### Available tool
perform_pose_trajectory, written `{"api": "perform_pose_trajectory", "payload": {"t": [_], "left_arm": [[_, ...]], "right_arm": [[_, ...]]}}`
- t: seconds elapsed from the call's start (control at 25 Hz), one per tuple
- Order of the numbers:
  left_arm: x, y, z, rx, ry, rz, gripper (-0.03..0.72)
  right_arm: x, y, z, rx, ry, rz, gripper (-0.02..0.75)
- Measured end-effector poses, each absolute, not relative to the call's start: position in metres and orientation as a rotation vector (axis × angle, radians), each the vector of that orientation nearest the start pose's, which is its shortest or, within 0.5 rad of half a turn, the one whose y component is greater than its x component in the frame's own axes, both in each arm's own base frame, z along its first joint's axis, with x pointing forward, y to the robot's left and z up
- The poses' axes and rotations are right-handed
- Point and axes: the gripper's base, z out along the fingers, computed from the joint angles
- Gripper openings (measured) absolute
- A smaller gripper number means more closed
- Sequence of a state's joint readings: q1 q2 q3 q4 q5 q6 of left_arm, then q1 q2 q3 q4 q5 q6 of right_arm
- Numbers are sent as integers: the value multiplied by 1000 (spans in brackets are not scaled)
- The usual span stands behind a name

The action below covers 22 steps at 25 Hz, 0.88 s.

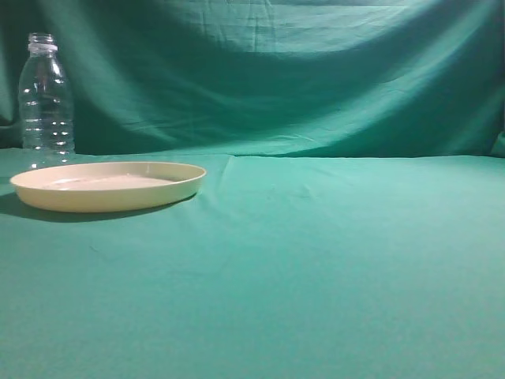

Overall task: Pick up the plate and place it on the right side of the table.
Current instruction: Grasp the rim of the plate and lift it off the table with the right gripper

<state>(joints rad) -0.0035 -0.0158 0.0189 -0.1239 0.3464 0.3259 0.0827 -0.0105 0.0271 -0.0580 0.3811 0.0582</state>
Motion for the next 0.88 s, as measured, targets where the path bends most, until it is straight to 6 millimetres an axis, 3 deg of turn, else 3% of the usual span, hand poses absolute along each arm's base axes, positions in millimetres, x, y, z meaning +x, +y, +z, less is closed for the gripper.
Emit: {"api": "perform_pose_trajectory", "payload": {"t": [0.88], "left_arm": [[53, -4, 177, 224, 1818, 106, 0]], "right_arm": [[52, 2, 170, -60, 1880, 38, 0]]}}
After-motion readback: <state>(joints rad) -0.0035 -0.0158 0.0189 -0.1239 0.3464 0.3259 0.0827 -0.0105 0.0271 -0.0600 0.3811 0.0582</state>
